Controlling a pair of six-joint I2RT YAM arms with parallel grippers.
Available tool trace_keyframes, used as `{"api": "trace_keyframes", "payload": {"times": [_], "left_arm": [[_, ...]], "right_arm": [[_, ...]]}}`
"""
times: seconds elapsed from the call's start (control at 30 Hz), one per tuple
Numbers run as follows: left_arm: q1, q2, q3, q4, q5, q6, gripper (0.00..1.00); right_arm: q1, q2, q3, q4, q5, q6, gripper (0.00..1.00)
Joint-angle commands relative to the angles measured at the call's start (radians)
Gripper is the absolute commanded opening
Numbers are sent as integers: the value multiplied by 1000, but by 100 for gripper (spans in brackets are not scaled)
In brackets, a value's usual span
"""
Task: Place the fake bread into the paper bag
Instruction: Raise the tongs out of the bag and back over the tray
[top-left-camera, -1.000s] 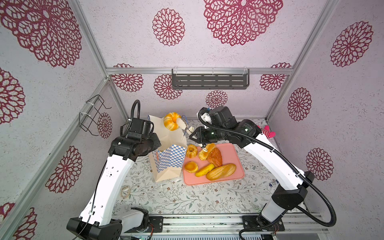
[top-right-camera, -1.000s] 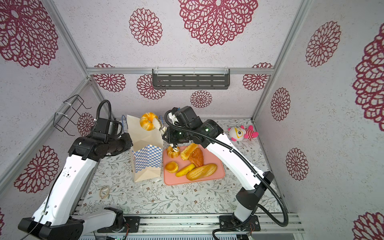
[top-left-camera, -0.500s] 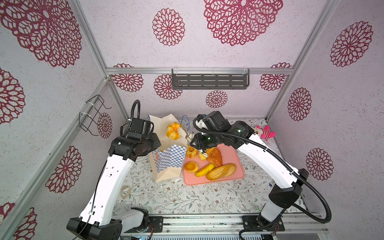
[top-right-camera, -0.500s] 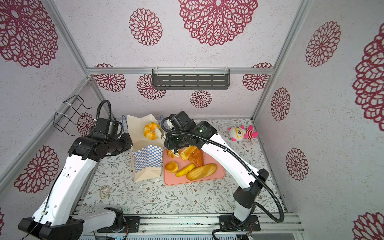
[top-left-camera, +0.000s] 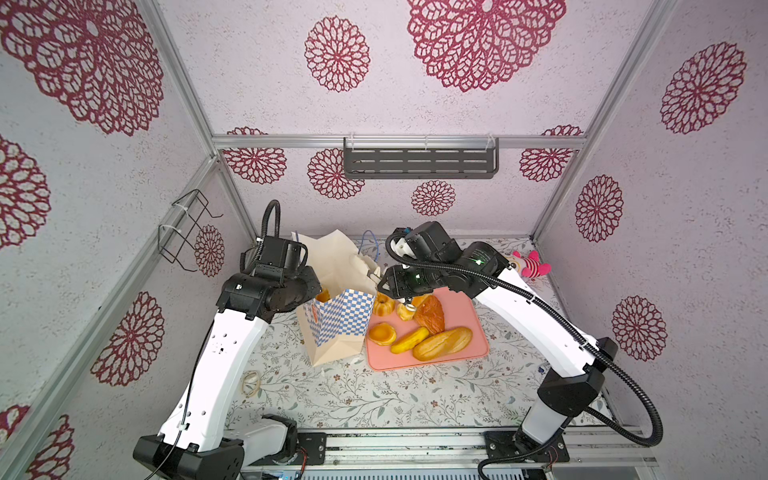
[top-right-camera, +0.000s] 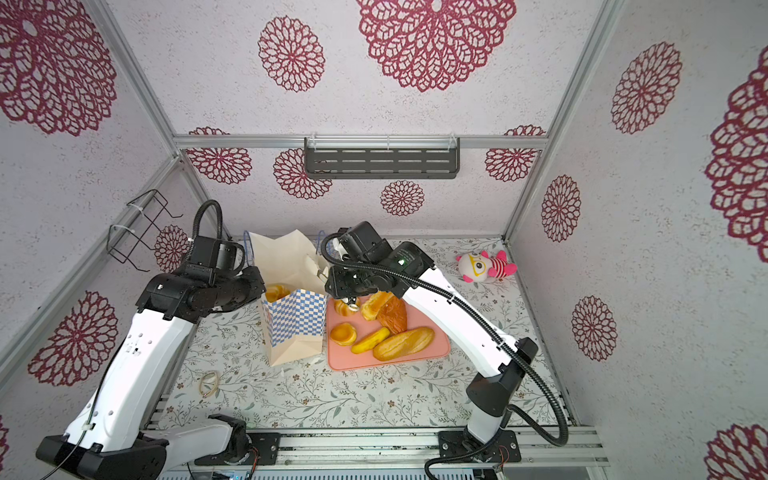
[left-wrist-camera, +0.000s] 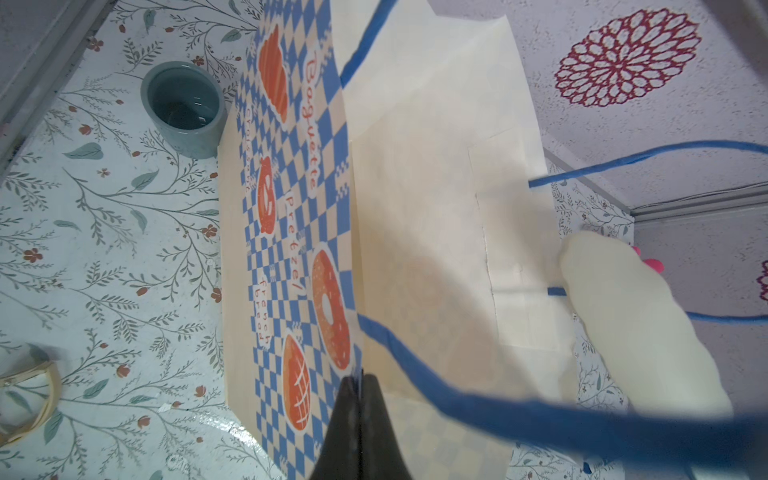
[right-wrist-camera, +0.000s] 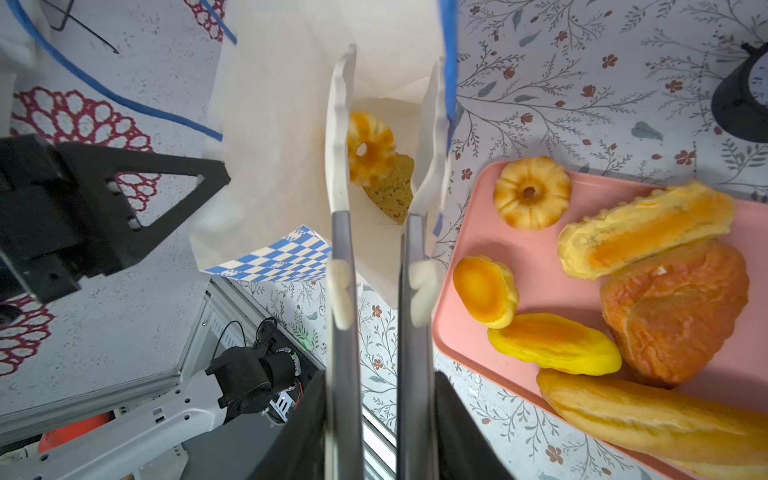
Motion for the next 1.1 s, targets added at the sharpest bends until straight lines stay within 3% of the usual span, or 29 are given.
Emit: {"api": "trace_keyframes", "payload": {"times": [0.0, 0.17, 0.57, 1.07], "left_arm": [[0, -7, 5, 19, -7, 12, 0], [1, -9, 3, 19, -8, 13, 0], [0, -6, 9, 20, -3, 17, 0], [0, -5, 5, 21, 9, 26, 0]], "right_arm": [[3, -56, 12, 74, -24, -7, 38], [3, -100, 12, 139, -35, -2, 38], [-55, -220, 6, 133, 106, -9, 38], [-347, -433, -321, 113, 92, 34, 36]]}}
